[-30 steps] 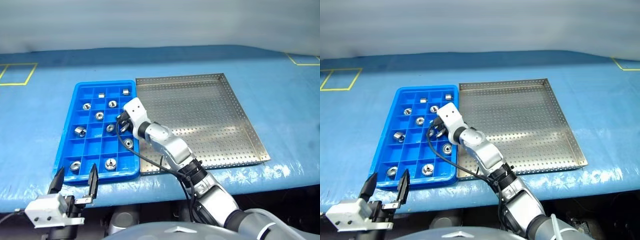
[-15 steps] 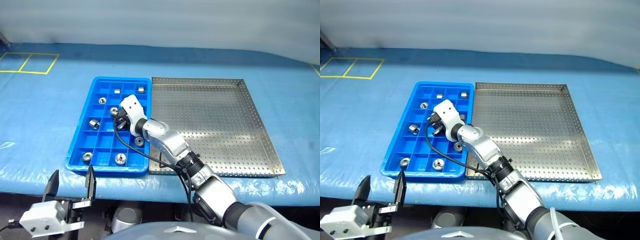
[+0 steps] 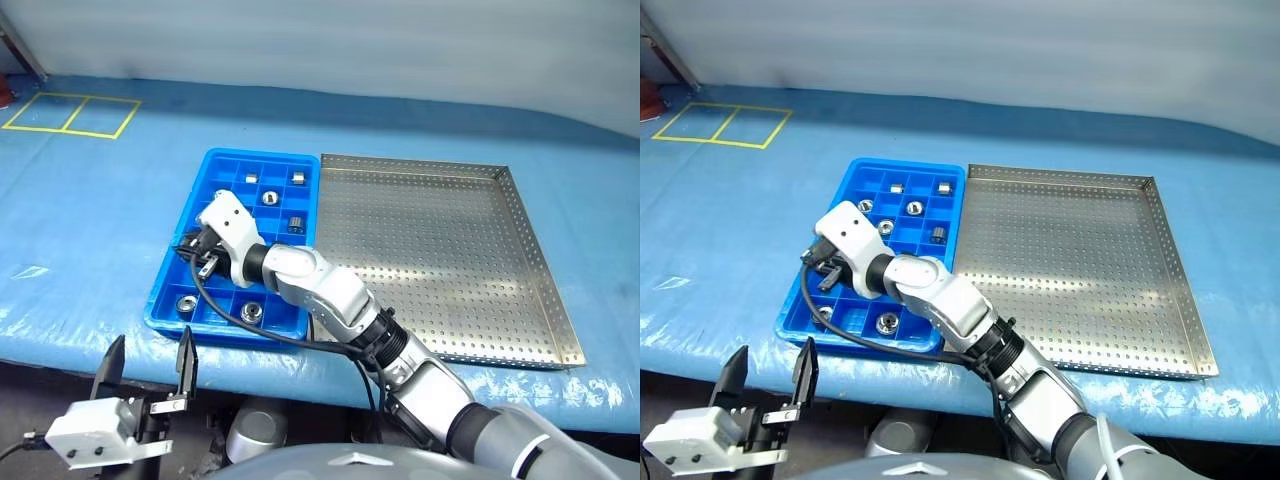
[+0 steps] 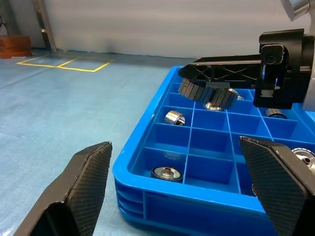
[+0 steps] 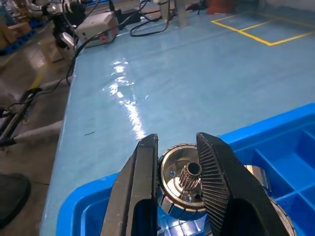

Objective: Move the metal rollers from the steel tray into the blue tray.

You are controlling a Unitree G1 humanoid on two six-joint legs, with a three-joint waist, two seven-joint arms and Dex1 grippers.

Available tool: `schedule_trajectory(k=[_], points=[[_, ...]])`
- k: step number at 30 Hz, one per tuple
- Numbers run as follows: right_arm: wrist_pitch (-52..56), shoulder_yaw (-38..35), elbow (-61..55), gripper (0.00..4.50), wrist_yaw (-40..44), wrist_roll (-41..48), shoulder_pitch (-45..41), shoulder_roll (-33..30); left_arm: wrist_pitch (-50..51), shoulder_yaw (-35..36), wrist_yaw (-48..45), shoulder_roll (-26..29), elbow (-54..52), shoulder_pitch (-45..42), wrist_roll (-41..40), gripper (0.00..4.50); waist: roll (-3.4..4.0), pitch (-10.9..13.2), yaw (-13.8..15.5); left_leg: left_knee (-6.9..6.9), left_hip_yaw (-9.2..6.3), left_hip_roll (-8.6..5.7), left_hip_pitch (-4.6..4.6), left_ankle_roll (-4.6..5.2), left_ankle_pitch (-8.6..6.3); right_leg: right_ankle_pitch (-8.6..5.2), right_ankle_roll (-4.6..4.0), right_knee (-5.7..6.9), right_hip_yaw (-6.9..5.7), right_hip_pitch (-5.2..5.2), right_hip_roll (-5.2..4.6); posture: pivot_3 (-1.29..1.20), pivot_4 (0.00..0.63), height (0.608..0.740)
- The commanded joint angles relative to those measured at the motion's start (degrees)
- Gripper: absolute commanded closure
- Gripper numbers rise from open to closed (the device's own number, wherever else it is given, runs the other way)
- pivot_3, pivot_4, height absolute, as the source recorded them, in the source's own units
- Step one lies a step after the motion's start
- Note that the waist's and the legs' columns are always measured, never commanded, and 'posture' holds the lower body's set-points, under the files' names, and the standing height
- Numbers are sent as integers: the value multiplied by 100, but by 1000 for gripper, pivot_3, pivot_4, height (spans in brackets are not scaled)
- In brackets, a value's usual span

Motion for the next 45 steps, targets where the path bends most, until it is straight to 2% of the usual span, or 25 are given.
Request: schedule_trajectory(k=[1, 9, 14, 19, 23, 28, 30, 34, 36, 41, 45], points=[[-108, 67, -56, 3676, 12, -3, 57, 866, -73, -11, 28, 45, -138, 55, 14, 0, 0, 0, 61, 0, 0, 0, 0, 0, 0, 0, 0, 0, 0, 0, 0, 581, 150, 740], [-85, 22, 212, 3676, -54, -139, 135, 695, -101, 133, 29, 96, -190, 61, -121, 0, 0, 0, 233, 2, 0, 0, -2, -2, 1, 0, 1, 0, -3, -1, 0, 555, 150, 740], [108, -388, -171, 3676, -44, 183, 44, 686, 105, 1004, 498, 3, -534, -267, -692, 0, 0, 0, 252, 0, -9, 2, -8, -3, 0, -1, -1, 0, -14, -5, 0, 505, 150, 740], [276, -1104, -431, 3676, -234, 473, -238, 653, 1082, 1613, 1136, 362, -1186, -1489, -1202, 0, 5, 2, 251, 5, -24, 1, -8, -15, 7, -1, -1, 1, -24, 4, -1, 436, 150, 740], [386, -1680, -473, 3676, -473, 739, -447, 664, 2120, 1848, 1667, 751, -1276, -2668, -1558, 0, 6, 2, 163, 2, -27, -1, -2, -40, 21, 4, 3, 7, -23, 10, 0, 385, 150, 740], [522, -2502, -419, 3676, -886, 1265, -714, 776, 3116, 1927, 2218, 973, -876, -4380, -2404, 0, 4, -4, -39, 0, -37, -1, 4, -71, 40, 31, -12, 8, -25, 14, 7, 332, 150, 740], [537, -2803, -388, 3676, -1072, 1519, -827, 830, 3325, 1863, 2440, 825, -590, -5070, -2817, 0, 6, -6, -164, 0, -36, 0, 9, -75, 43, 51, -40, 8, -25, 20, 8, 301, 150, 740], [578, -3469, -306, 3676, -1617, 2275, -1071, 1011, 3809, 1423, 2616, 534, 73, -6130, -3018, 0, 3, -9, -424, 1, -39, 3, 21, -81, 51, 81, -29, 4, -23, 37, 15, 275, 150, 740], [588, -3632, -286, 3676, -1814, 2625, -1152, 1035, 4007, 1237, 2612, 469, 297, -6277, -2922, 0, 4, -9, -621, 0, -38, 3, 40, -79, 50, 82, -31, -3, -19, 61, 15, 238, 150, 740], [589, -3804, -344, 3676, -2177, 3337, -1251, 1048, 4181, 499, 2211, 668, 836, -6211, -2039, 0, 5, -8, -1116, -18, -31, 5, 71, -61, 40, 77, -36, -8, -13, 85, 15, 215, 150, 740], [598, -3716, -408, 3676, -2307, 3646, -1249, 996, 4241, 218, 1885, 654, 948, -6109, -1885, 0, 6, -8, -1326, -33, -30, 12, 67, -61, 40, 75, -40, -4, -16, 73, 14, 215, 150, 740]])
